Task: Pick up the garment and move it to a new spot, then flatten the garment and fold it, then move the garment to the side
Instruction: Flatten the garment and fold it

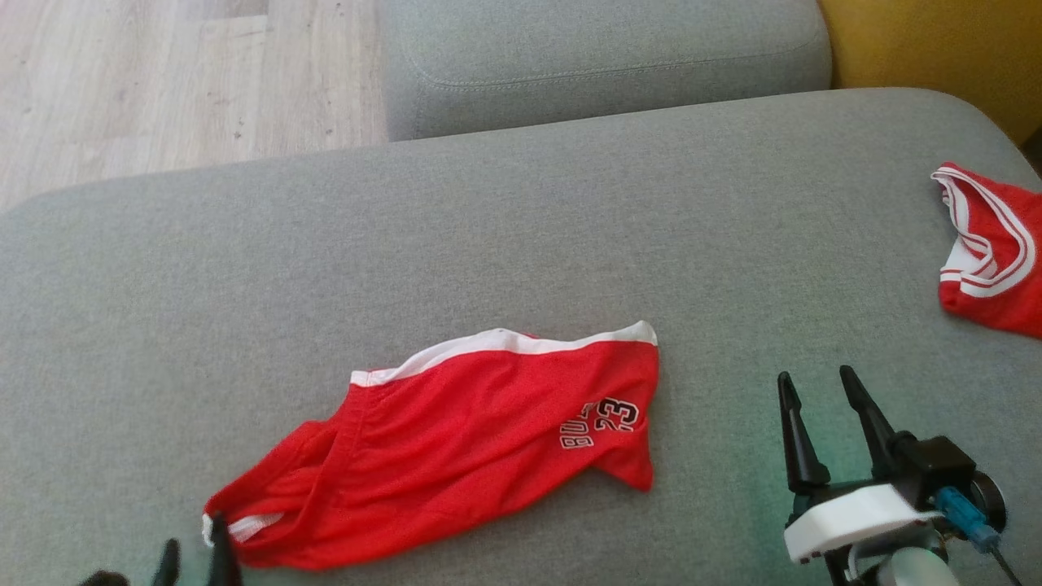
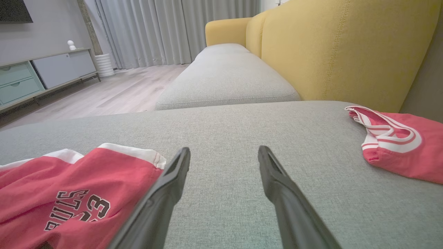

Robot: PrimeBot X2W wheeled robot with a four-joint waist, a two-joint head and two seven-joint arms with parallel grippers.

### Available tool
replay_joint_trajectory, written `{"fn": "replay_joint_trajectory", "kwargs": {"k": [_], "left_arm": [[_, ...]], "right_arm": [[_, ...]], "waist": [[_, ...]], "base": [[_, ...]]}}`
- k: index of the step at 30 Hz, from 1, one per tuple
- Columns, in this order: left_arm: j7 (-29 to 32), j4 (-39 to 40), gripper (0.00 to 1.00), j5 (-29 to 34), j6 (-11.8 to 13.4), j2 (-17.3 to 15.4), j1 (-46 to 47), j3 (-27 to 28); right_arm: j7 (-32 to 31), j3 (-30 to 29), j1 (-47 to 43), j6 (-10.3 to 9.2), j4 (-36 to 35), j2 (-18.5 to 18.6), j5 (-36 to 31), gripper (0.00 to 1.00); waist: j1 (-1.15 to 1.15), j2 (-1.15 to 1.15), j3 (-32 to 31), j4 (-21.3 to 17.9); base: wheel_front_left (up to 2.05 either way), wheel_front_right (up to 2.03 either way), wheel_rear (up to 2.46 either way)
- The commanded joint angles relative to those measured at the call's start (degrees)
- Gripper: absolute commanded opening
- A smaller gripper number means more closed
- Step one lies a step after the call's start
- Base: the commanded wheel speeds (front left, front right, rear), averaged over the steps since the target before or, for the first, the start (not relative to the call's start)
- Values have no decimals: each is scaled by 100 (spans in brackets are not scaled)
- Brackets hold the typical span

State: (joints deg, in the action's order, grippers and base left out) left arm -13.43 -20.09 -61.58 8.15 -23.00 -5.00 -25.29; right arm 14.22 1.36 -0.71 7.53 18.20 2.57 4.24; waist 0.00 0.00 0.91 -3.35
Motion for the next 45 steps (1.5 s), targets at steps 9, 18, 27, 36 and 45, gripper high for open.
{"fn": "replay_joint_trajectory", "kwargs": {"k": [9,18,27,36,45], "left_arm": [[63,969,100,441,565,-45,844,409],[1194,406,100,345,554,557,2045,-286],[1693,-136,100,203,428,510,2406,-363],[2043,-75,100,199,320,453,2374,-596],[2205,6,0,173,225,438,2403,-702]], "right_arm": [[78,98,99,-4,-244,31,-58,100],[78,322,316,-4,-242,31,-15,100],[78,258,347,-4,-237,31,28,100],[78,292,386,-4,-208,31,88,100],[78,359,418,-4,-161,31,103,100]], "waist": [[0,0,159,-53],[0,0,471,-180],[0,0,599,-317],[0,0,597,-297],[0,0,549,-391]], "base": [[0,0,0],[0,0,0],[0,0,0],[0,0,0],[0,0,0]]}}
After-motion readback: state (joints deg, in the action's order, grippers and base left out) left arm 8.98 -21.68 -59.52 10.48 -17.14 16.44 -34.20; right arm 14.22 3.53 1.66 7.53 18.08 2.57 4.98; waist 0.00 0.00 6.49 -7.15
